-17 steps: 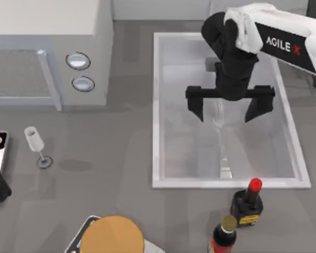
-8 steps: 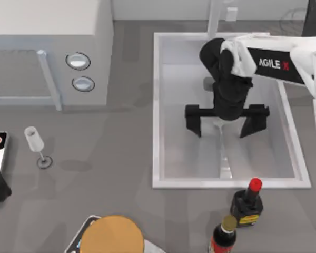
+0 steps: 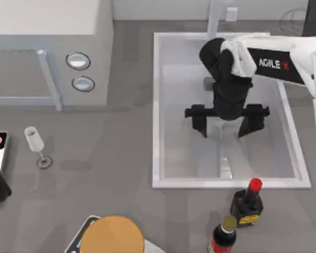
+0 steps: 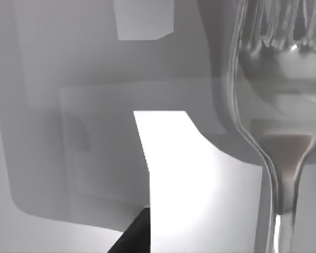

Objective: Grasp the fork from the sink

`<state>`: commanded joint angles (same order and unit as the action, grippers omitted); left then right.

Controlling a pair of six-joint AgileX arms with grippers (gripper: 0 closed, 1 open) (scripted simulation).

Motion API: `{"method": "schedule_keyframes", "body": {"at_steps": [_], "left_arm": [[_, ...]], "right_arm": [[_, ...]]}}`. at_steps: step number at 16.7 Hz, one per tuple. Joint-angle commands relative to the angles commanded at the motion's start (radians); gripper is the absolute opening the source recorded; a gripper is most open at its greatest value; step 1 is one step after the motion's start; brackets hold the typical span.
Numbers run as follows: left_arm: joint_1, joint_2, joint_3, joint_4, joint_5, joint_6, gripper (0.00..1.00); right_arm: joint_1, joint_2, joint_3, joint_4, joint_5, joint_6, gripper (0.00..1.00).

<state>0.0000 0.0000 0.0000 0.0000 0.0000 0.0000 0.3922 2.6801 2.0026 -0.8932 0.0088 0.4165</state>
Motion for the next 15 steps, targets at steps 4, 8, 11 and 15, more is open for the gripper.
{"method": "schedule_keyframes", "body": {"at_steps": [4, 8, 11, 15], "left_arm": [[0.0, 0.0, 0.0, 0.0, 0.0, 0.0, 1.0], [0.0, 0.0, 0.0, 0.0, 0.0, 0.0, 1.0], [0.0, 0.0, 0.0, 0.0, 0.0, 0.0, 1.0], [0.0, 0.0, 0.0, 0.0, 0.0, 0.0, 1.0]], "right_arm": [[0.0, 0.0, 0.0, 0.0, 0.0, 0.0, 0.17], [0.0, 0.0, 0.0, 0.0, 0.0, 0.0, 0.0], [0.0, 0.0, 0.0, 0.0, 0.0, 0.0, 0.0], [-0.004, -0.045, 0.009, -0.014, 0.017, -0.011, 0.0]]}}
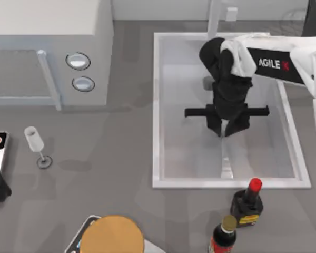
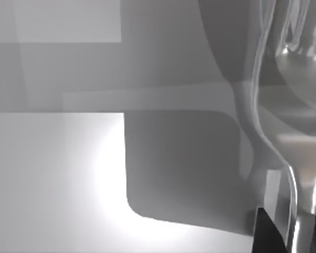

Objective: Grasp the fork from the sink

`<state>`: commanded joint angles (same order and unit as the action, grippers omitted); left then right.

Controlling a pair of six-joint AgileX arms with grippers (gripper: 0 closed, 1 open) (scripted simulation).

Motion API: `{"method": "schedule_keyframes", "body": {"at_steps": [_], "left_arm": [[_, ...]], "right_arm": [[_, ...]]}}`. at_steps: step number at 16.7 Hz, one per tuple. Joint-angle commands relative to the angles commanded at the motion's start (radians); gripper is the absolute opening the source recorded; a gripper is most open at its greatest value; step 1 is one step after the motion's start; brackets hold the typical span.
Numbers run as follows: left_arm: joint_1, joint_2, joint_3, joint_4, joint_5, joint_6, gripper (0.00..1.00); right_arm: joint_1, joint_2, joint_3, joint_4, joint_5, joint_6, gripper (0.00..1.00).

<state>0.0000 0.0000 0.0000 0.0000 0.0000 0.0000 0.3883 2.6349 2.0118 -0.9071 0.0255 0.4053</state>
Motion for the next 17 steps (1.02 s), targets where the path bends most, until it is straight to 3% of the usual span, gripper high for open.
{"method": "schedule_keyframes", "body": {"at_steps": [4, 12, 17], "left_arm": [[0.0, 0.0, 0.0, 0.0, 0.0, 0.0, 1.0], [0.0, 0.0, 0.0, 0.0, 0.0, 0.0, 1.0], [0.0, 0.0, 0.0, 0.0, 0.0, 0.0, 1.0]], "right_arm": [[0.001, -0.012, 0.067, -0.073, 0.0, 0.001, 0.0], [-0.001, -0.105, 0.352, -0.467, -0.002, -0.002, 0.0], [-0.002, -0.119, 0.379, -0.497, -0.002, -0.003, 0.0]]}}
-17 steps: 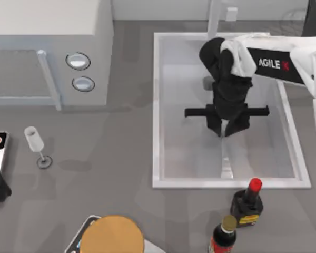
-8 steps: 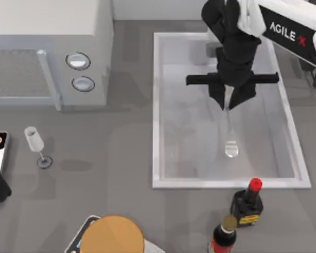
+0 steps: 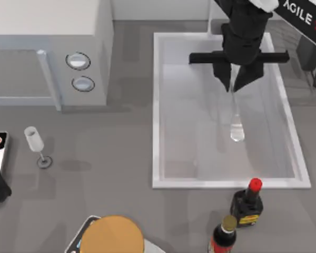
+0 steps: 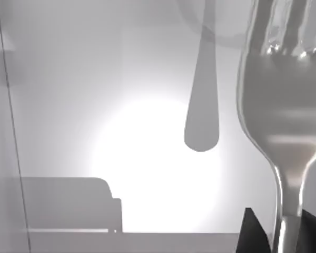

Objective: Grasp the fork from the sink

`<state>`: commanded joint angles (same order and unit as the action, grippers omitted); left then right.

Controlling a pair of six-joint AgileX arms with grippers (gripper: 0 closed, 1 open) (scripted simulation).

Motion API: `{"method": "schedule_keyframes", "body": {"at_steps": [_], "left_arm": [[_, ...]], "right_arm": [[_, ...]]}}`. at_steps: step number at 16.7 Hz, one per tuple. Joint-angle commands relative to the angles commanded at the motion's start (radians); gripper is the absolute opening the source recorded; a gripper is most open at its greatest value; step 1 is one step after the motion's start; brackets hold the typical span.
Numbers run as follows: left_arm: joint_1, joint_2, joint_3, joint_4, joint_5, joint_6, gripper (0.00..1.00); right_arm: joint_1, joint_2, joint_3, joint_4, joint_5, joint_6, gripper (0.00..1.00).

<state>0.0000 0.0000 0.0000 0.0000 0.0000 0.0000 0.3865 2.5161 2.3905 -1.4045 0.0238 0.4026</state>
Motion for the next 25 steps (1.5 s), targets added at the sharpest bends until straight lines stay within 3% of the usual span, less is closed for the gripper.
{"method": "schedule_keyframes", "body": {"at_steps": [6, 17, 25], "left_arm": [[0.0, 0.0, 0.0, 0.0, 0.0, 0.0, 1.0], [0.0, 0.0, 0.0, 0.0, 0.0, 0.0, 1.0], [0.0, 0.0, 0.0, 0.0, 0.0, 0.0, 1.0]], "right_arm": [[-0.062, -0.108, -0.112, 0.011, -0.004, -0.063, 0.0], [-0.404, -0.754, -0.836, 0.042, -0.022, -0.408, 0.0], [-0.432, -0.794, -0.897, 0.058, -0.022, -0.438, 0.0]]}}
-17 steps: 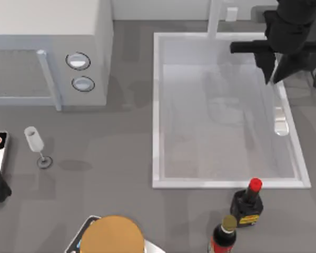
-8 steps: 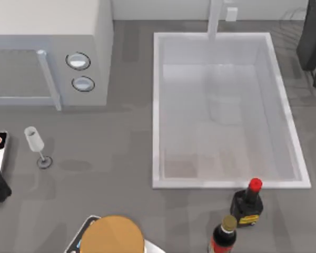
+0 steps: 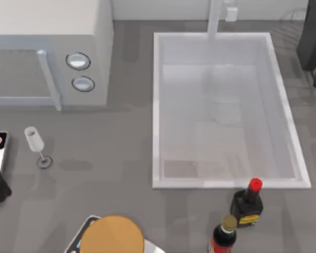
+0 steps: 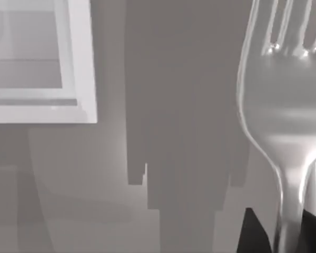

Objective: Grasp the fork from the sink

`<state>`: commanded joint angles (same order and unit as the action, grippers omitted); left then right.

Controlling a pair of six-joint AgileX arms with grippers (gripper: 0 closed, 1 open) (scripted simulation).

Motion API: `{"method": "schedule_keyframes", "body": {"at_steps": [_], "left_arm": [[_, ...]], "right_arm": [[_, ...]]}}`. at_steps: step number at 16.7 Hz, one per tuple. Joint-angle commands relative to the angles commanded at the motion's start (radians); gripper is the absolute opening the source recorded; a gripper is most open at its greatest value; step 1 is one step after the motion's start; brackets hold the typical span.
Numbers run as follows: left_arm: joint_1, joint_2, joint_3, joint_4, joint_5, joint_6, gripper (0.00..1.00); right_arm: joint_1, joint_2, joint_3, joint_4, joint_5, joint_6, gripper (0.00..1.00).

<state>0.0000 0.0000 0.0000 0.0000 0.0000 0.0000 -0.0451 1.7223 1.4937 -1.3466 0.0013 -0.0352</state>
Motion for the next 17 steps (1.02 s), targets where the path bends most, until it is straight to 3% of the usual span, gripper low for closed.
{"method": "schedule_keyframes", "body": {"at_steps": [8, 14, 17], "left_arm": [[0.0, 0.0, 0.0, 0.0, 0.0, 0.0, 1.0], [0.0, 0.0, 0.0, 0.0, 0.0, 0.0, 1.0], [0.0, 0.0, 0.0, 0.0, 0.0, 0.0, 1.0]], "right_arm": [[0.0, 0.057, -0.291, 0.362, -0.001, 0.003, 0.0], [0.0, 0.071, -0.341, 0.416, -0.001, 0.003, 0.0], [0.0, 0.071, -0.341, 0.416, -0.001, 0.003, 0.23]]}}
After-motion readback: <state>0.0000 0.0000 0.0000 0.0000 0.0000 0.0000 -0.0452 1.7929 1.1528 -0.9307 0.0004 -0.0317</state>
